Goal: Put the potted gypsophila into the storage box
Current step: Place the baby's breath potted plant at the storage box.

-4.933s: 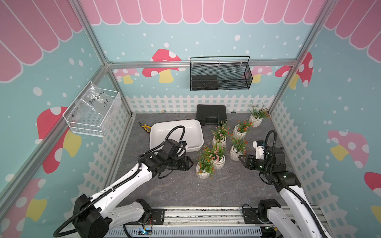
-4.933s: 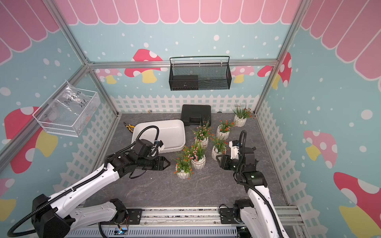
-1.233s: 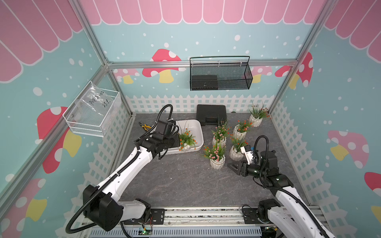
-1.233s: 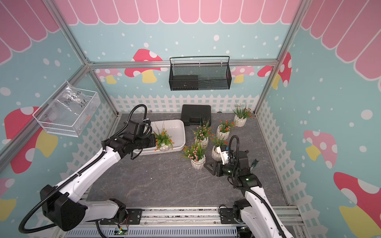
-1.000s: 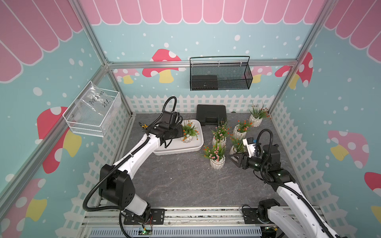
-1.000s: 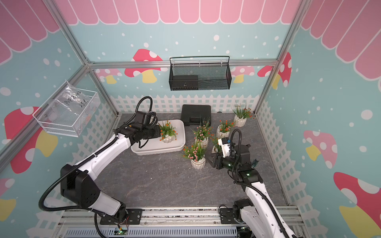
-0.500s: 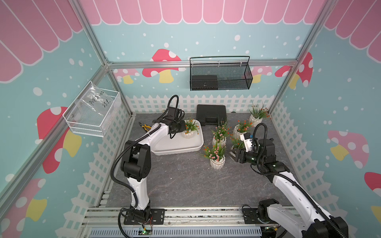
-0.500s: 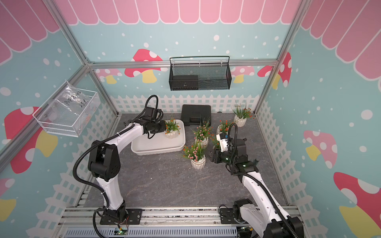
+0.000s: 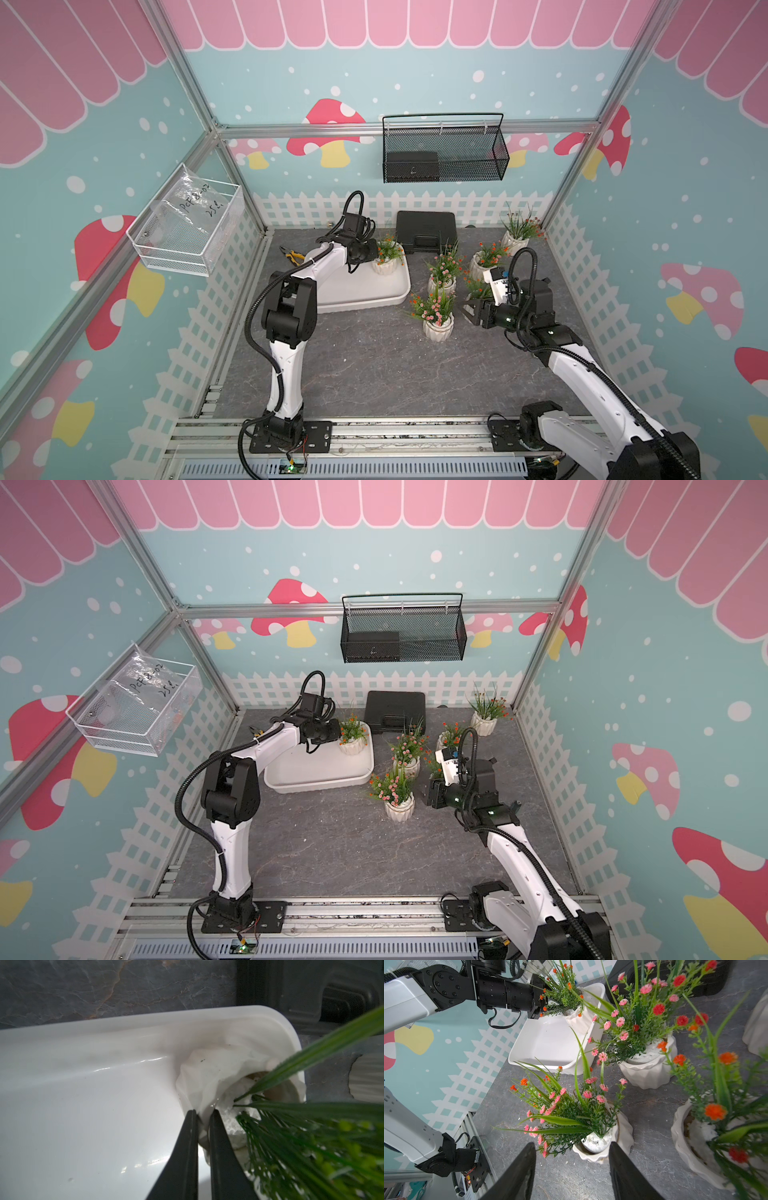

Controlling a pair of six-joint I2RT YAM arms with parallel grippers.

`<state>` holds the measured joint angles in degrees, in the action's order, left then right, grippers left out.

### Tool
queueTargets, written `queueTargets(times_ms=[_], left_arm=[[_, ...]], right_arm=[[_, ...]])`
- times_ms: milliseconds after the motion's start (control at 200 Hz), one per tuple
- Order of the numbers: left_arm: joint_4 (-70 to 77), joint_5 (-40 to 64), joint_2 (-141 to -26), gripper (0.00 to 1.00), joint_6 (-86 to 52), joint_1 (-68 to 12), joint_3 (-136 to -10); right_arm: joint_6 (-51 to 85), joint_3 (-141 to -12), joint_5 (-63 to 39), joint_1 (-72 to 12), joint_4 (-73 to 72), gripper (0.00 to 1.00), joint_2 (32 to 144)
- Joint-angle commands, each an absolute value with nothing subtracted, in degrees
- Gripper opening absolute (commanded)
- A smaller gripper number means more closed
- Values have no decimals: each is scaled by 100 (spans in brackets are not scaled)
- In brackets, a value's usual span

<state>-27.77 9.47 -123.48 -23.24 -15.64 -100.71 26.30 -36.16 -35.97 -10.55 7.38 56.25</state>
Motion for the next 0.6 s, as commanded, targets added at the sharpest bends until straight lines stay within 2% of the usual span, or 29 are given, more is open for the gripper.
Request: queueTargets(times_ms=[0,205,285,375,435,595], left_arm=[[-2348,1108,-12426,0,-2421,-1494,-10411],[-2392,1056,-12518,6,-2557,-1494,-10428],[-2457,1005,-12534,14,-2532,-1494,-10475],[-2495,1012,-12519,35,-2514,-1494,-10494],[-2516,906,-12451,44,-2533,-1494,-10461],[-2356,860,-11896,52,-2583,-1494,-10013]], right_arm=[[2446,-3735,-3540,-1081,725,59,5581],[2403,-3727,-3463,-1076,808,61,5594],[2400,-3735,-3446,-1078,824,62,5583],[2382,-3753,-3397,-1076,890,64,5556],[2390,-3736,-3320,-1071,952,66,5521],[2411,-3729,-3079,-1064,1246,70,5379]])
